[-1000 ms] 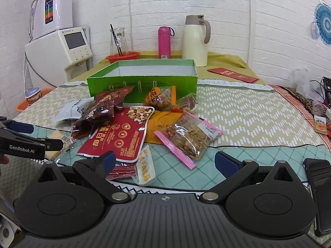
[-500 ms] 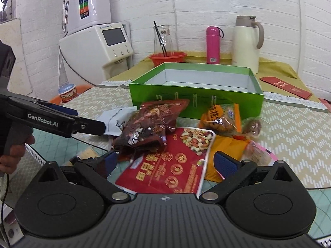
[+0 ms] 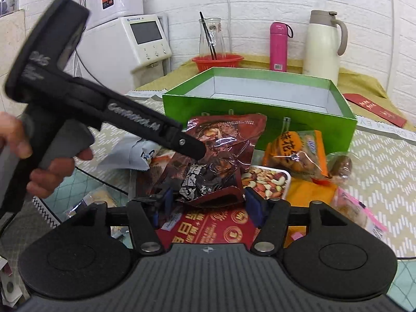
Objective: Organize snacks
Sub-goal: 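Reach the left gripper to the dark meat pouch and grasp it, then lift the dark meat pouch with the left gripper and drop it into the green box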
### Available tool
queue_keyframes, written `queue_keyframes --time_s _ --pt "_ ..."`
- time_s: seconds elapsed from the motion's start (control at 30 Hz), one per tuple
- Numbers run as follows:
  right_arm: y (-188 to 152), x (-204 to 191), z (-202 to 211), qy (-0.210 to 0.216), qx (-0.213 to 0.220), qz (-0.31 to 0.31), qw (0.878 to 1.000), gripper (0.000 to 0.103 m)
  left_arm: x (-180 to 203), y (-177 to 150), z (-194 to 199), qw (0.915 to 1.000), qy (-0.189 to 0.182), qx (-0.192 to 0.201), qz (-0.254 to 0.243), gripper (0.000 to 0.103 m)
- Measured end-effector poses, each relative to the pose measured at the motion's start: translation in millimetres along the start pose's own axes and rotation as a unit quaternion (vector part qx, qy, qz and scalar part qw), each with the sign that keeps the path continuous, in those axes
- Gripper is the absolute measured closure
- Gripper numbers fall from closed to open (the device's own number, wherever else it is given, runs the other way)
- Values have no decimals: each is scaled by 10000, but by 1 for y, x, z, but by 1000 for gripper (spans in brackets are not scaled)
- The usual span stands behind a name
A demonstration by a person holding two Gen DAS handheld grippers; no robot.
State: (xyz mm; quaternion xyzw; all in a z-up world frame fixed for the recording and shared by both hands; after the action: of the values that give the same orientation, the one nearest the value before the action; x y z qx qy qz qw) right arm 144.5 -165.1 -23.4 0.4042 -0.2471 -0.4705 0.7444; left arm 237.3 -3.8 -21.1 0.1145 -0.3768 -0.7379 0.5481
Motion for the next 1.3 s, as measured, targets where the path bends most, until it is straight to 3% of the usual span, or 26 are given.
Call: queue_keyframes --time_s 0.2,0.43,0.6,0.77,0.8,0.87,1.07,1.3 --pt "-4 6 2 32 51 21 10000 5 5 11 -19 9998 -141 -155 17 15" --pt "-16 7 9 162 17 142 9998 4 10 2 -12 9975 -593 -303 234 18" --pt "-23 7 14 201 35 86 9998 4 12 -14 5 9947 -877 -304 434 36" --pt "-23 6 13 149 8 115 9998 4 20 -26 10 9961 -822 -229 244 39" --pt "-23 5 13 122 9 120 9999 4 22 -26 10 9960 -824 -219 258 42" --pt "-24 5 13 111 20 50 9999 4 28 -26 12 9953 -916 -192 251 61" --pt "-5 5 27 -73 256 164 9995 4 37 -9 36 9960 -829 225 248 67" --pt "58 17 23 -190 983 495 9937 4 37 57 62 9918 -628 1111 99 67"
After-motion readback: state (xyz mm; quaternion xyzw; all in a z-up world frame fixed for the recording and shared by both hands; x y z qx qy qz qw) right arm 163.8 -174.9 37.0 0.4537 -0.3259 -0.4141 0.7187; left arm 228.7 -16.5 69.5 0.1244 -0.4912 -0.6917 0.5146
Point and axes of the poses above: each gripper's, at about its wrist camera, not at the fingertips, and z roughly against the way its jaws point, x to its right, y to its top, the point moved 5 cm from there along -z, roughly the way its jaws point, and after that the axes turned 4 degrees about z, right-handed, at the moved point
